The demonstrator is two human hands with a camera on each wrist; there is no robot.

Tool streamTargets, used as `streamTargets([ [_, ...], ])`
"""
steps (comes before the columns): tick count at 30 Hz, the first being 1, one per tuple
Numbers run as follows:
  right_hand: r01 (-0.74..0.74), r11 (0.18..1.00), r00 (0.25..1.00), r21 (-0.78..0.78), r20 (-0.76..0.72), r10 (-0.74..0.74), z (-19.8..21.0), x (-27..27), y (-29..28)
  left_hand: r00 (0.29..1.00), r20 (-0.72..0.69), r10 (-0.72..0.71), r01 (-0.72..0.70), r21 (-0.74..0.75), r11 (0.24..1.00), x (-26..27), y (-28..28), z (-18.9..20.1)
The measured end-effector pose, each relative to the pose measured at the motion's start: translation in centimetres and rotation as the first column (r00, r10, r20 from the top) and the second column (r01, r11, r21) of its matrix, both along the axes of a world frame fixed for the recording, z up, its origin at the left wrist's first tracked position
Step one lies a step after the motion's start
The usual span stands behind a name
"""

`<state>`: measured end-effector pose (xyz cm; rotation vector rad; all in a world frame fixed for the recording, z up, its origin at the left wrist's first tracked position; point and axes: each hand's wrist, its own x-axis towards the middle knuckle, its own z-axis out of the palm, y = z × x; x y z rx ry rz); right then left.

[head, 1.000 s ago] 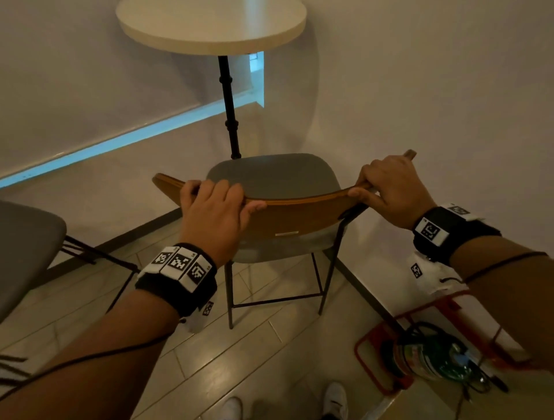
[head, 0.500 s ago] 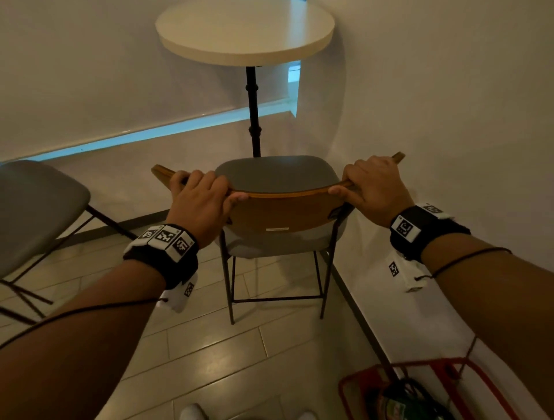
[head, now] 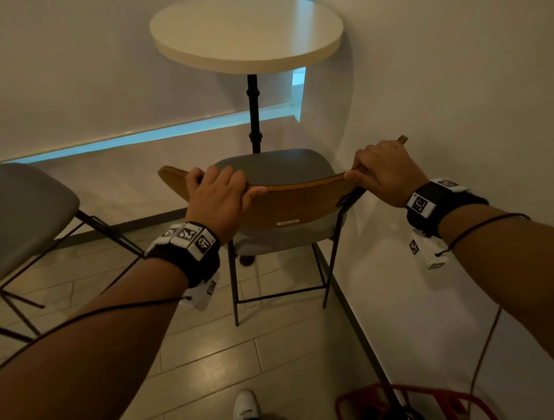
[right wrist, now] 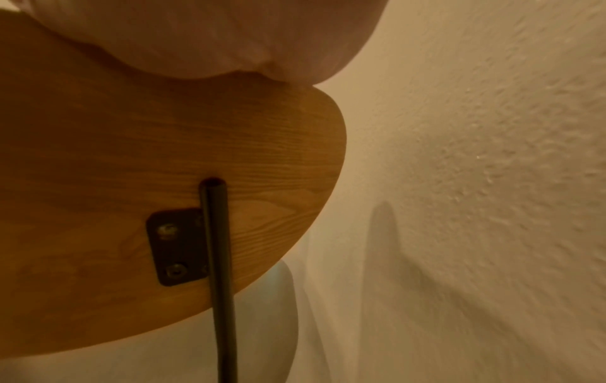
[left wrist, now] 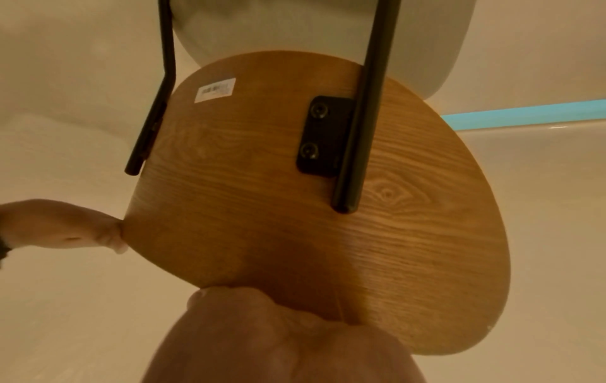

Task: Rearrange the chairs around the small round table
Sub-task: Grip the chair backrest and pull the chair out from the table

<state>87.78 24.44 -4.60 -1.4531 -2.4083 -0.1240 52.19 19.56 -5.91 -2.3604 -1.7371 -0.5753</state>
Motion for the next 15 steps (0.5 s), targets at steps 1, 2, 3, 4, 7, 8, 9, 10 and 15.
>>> streamTargets([
  [1, -0.016, 1.000, 1.000, 0.005, -0.001, 0.016, 0.1, 0.4, 0.7, 1.000, 0.002, 0.001, -0.001, 0.004, 1.000, 0.4, 0.4, -0.1],
  [2, -0.033, 0.999, 0.999, 0.003, 0.002, 0.033, 0.1, 0.7, 1.2, 1.000, 0.006, 0.007, -0.007, 0.001, 1.000, 0.8, 0.6, -0.2],
  [3, -0.041, 0.999, 0.999, 0.001, 0.009, 0.041, 0.2, 1.0, 1.7, 1.000, 0.007, 0.011, -0.011, -0.003, 1.000, 1.2, 0.8, -0.3],
  [4, -0.044, 0.999, 0.999, 0.003, 0.020, 0.043, 0.3, 1.4, 2.2, 1.000, 0.008, 0.014, -0.014, -0.004, 1.000, 1.6, 1.1, -0.4],
  [7, -0.063, 0.998, 0.997, 0.015, 0.039, 0.063, 0.3, 2.0, 3.4, 0.999, 0.010, 0.034, -0.034, -0.004, 0.999, 2.6, 1.7, -0.5],
  [8, -0.066, 0.998, 0.997, 0.024, 0.045, 0.065, 0.3, 2.3, 3.8, 0.999, 0.012, 0.041, -0.041, 0.000, 0.999, 2.9, 1.9, -0.5],
  [9, -0.058, 0.998, 0.997, 0.025, 0.047, 0.056, 0.2, 2.5, 4.1, 0.999, 0.017, 0.050, -0.050, 0.006, 0.999, 3.2, 2.0, -0.6],
  [10, -0.040, 0.999, 0.998, 0.019, 0.050, 0.039, 0.0, 2.8, 4.6, 0.998, 0.023, 0.056, -0.056, 0.010, 0.998, 3.6, 2.2, -0.6],
  [15, 0.060, 0.998, 0.987, 0.006, 0.146, -0.061, 0.4, 3.5, 5.6, 0.995, 0.024, 0.094, -0.094, -0.001, 0.996, 4.9, 2.5, -0.4],
])
